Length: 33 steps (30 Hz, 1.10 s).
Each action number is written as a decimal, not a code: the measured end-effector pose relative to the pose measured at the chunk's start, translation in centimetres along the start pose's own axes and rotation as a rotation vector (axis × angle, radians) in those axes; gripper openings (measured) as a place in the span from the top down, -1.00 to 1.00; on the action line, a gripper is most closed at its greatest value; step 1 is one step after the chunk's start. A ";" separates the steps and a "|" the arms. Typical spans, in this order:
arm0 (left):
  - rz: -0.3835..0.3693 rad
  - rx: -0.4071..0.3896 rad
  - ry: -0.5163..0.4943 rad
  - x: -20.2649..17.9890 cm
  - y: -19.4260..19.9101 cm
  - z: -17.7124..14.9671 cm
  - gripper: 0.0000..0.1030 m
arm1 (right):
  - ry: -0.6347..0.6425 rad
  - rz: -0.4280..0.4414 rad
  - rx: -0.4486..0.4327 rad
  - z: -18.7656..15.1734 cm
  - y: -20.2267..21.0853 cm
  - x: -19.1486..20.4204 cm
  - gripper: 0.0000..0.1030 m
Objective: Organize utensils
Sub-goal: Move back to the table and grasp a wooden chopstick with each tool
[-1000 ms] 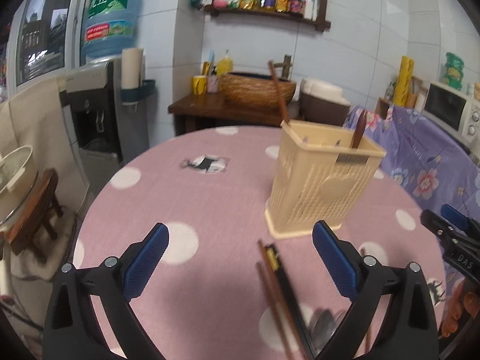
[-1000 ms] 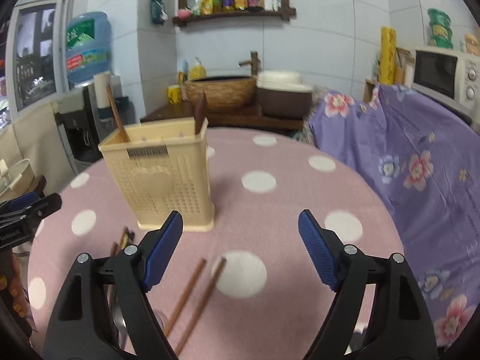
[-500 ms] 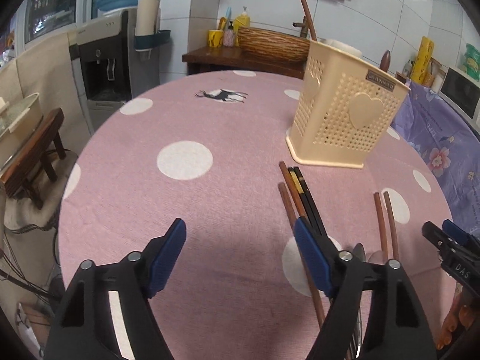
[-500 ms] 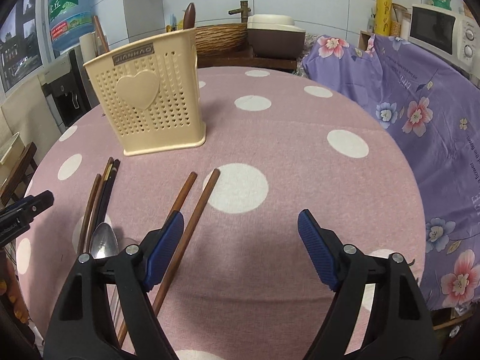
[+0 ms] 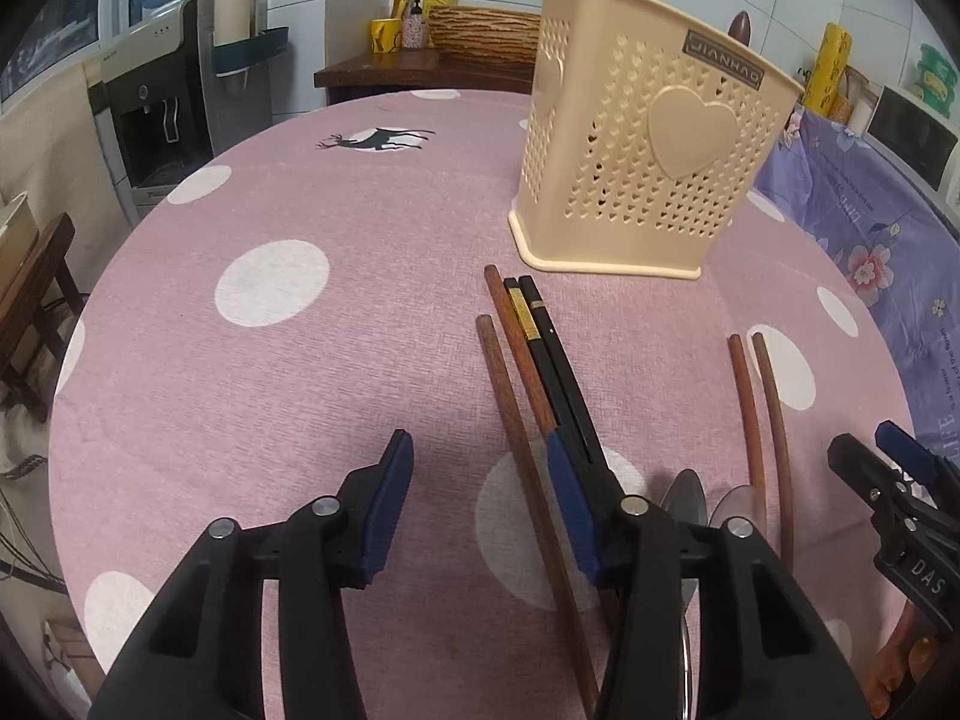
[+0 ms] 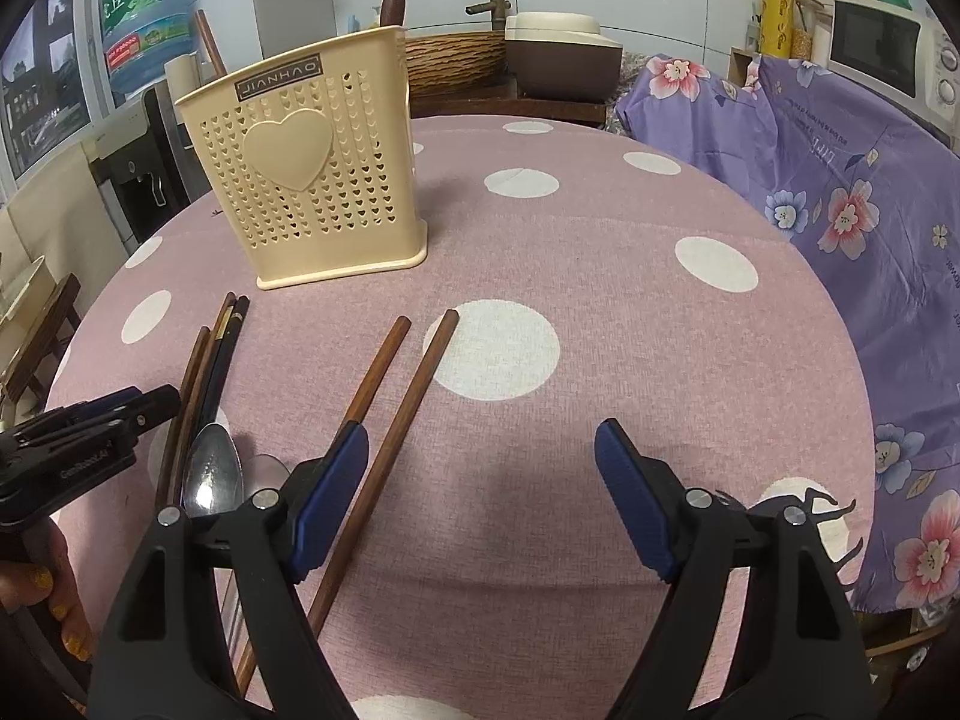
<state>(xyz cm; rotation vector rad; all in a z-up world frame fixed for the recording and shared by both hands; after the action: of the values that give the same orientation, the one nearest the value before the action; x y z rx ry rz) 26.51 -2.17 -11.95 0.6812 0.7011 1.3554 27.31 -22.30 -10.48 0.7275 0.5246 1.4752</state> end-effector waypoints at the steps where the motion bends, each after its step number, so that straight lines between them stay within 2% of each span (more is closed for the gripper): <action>1: 0.008 0.002 -0.006 -0.1 -0.1 -0.1 0.19 | 0.000 0.001 0.000 0.0 0.0 -0.1 -0.51; 5: 0.023 -0.003 -0.023 -0.1 -0.1 0.0 0.27 | 0.003 0.005 0.004 0.0 -0.1 0.0 -0.51; 9: 0.020 -0.001 -0.012 0.7 -0.3 0.3 0.45 | 0.007 0.008 0.014 0.0 -0.4 0.0 -0.51; 11: 0.012 0.006 0.002 1.1 -0.5 0.7 0.46 | 0.010 0.014 0.020 0.2 -0.6 0.2 -0.51; 16: 0.010 0.013 -0.020 0.7 -1.2 1.5 0.46 | 0.014 0.047 0.066 0.4 -1.8 1.4 -0.17; 22: 0.003 0.006 -0.042 0.3 -1.7 2.0 0.52 | 0.023 0.034 0.113 0.7 -3.7 2.3 0.20; 26: -0.021 0.005 -0.037 0.1 -1.8 2.3 0.60 | 0.031 0.017 0.125 0.9 -4.6 2.6 0.31; 33: -0.045 0.006 -0.040 -0.4 -2.1 2.5 0.63 | 0.062 0.002 0.126 1.7 -5.6 3.6 0.32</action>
<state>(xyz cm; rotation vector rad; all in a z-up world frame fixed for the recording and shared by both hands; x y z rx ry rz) 29.72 -2.89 -11.96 0.6916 0.6849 1.2957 32.62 -18.69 -12.87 0.7830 0.6693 1.4801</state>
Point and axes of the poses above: each gripper's, at about its wrist camera, not at the fingertips, and y roughly against the way its jaws point, x to its left, z to its top, the point moved 8 cm from there along -y, roughly the way its jaws point, and after that the axes turned 4 degrees about -y, right-handed, at the moved point
